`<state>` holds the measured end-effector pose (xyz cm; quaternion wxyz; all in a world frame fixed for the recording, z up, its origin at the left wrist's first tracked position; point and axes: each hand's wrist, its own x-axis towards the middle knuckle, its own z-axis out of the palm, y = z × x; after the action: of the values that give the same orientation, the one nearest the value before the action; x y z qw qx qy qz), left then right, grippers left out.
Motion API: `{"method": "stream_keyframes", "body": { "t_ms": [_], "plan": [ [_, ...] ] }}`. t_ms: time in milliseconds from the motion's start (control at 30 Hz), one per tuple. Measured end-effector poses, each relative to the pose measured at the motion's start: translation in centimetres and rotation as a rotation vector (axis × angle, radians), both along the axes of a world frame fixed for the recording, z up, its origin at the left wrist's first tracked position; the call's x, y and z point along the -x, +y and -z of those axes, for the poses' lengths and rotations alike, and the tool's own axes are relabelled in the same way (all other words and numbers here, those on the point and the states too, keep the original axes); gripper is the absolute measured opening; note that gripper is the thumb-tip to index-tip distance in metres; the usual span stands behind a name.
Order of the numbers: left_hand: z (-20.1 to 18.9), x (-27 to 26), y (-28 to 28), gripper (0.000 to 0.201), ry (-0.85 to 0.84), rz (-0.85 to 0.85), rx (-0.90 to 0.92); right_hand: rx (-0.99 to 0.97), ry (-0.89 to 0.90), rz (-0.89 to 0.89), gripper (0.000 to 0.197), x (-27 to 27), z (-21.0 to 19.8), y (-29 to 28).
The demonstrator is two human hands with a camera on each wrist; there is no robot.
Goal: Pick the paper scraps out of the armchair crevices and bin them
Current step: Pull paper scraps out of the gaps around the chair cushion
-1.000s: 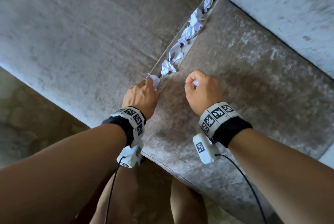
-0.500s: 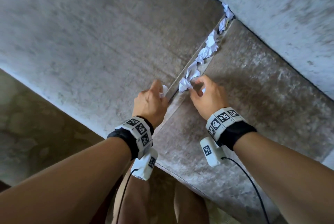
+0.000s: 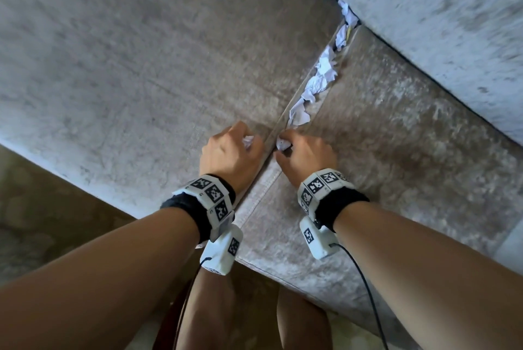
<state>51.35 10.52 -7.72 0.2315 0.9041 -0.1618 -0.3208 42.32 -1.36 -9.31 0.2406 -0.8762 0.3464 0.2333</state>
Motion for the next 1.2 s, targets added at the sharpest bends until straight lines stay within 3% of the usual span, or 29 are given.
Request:
{"method": "stream_keyframes", "body": {
  "t_ms": [133,233,433,500,633,833,933,1200],
  "plan": [
    [0.9,0.5,-0.1,0.034,-0.042,-0.001,-0.029,0.023,-0.048,0.002,0.02,-0.1,1.3,0.1],
    [0.9,0.8,-0.4,0.029,-0.069,-0.017,-0.032,-0.022,-0.102,0.016,0.019,0.0,1.2,-0.1],
    [0.2,1.5,-2.8,0.014,-0.026,-0.026,-0.006,-0.111,-0.156,0.063,0.035,2.0,-0.4,-2.0],
    [0.2,1.6,-3.8,0.022,-0.009,-0.028,0.006,-0.139,-0.202,0.126,0.029,2.9,-0.4,-2.8],
    [0.1,2.0,-5.7,0.019,-0.009,-0.019,-0.041,-0.134,-0.347,0.226,0.022,4.3,-0.3,-4.2],
    [-0.7,2.2,-7.5,0.022,-0.076,-0.021,-0.141,-0.161,-0.234,0.238,0.019,5.6,-1.7,-6.4],
    [-0.8,2.4,-8.4,0.025,-0.123,0.0,-0.158,-0.178,-0.162,0.259,0.009,6.3,-1.6,-6.8],
    [0.7,2.6,-9.7,0.03,-0.21,0.084,-0.232,-0.149,-0.245,0.392,0.009,8.3,-1.9,-7.4]
  ]
}}
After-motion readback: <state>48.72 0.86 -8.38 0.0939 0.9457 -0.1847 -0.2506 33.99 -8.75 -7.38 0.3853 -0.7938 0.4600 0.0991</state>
